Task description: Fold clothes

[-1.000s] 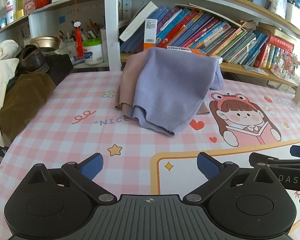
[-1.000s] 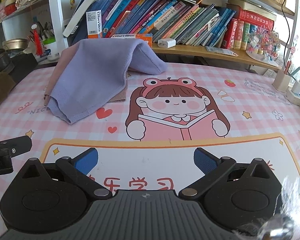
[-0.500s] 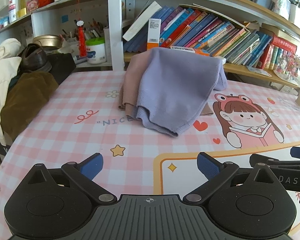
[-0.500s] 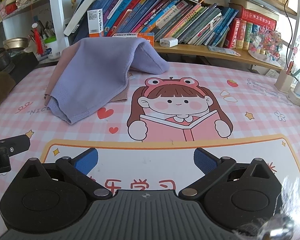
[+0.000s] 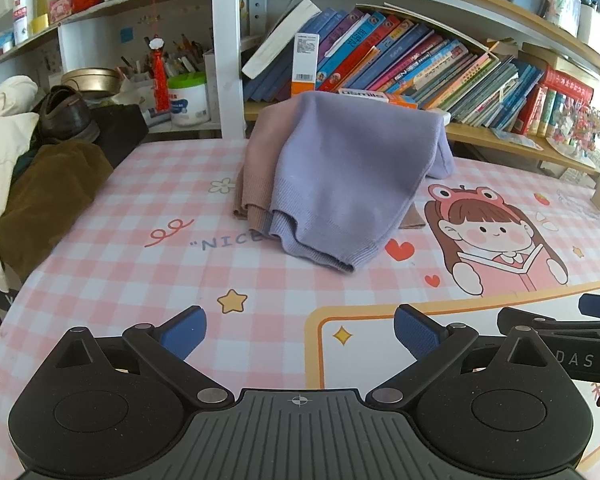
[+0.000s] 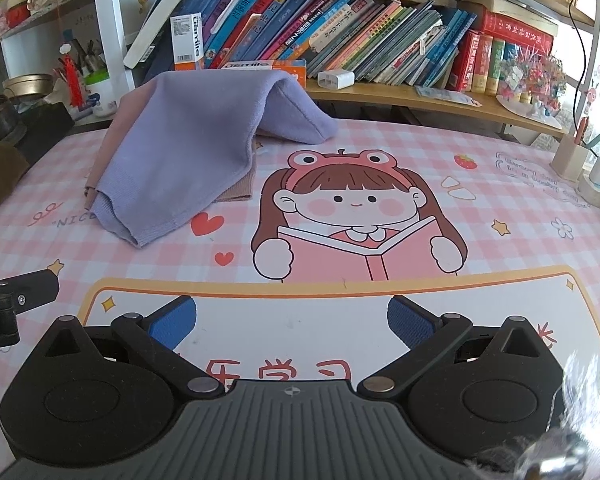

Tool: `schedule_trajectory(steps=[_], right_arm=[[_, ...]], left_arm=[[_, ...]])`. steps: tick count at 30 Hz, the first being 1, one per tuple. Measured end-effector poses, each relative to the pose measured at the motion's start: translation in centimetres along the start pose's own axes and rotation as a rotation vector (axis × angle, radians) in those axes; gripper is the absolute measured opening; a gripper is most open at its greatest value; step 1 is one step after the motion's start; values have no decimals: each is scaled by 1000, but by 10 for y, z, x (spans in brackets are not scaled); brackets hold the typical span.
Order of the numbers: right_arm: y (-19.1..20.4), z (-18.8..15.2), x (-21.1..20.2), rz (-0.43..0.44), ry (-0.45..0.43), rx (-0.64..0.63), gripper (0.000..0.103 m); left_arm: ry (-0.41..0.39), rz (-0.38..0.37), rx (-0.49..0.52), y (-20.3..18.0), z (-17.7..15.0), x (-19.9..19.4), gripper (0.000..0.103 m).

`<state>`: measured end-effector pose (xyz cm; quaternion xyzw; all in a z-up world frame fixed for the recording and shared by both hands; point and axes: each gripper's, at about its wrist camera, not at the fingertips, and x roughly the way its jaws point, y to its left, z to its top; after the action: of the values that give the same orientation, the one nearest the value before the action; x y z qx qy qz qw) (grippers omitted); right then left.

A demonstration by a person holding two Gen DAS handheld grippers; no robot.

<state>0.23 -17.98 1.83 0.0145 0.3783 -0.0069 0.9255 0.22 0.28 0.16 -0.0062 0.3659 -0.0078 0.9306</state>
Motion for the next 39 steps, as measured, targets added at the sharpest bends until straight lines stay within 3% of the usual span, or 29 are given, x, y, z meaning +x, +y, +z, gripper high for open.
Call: schedule_trajectory(steps=[39], right_arm=[[-5,-1,-1,-4,6,13,103]], left_arm=[[11,-8,14,-6,0,2,101]])
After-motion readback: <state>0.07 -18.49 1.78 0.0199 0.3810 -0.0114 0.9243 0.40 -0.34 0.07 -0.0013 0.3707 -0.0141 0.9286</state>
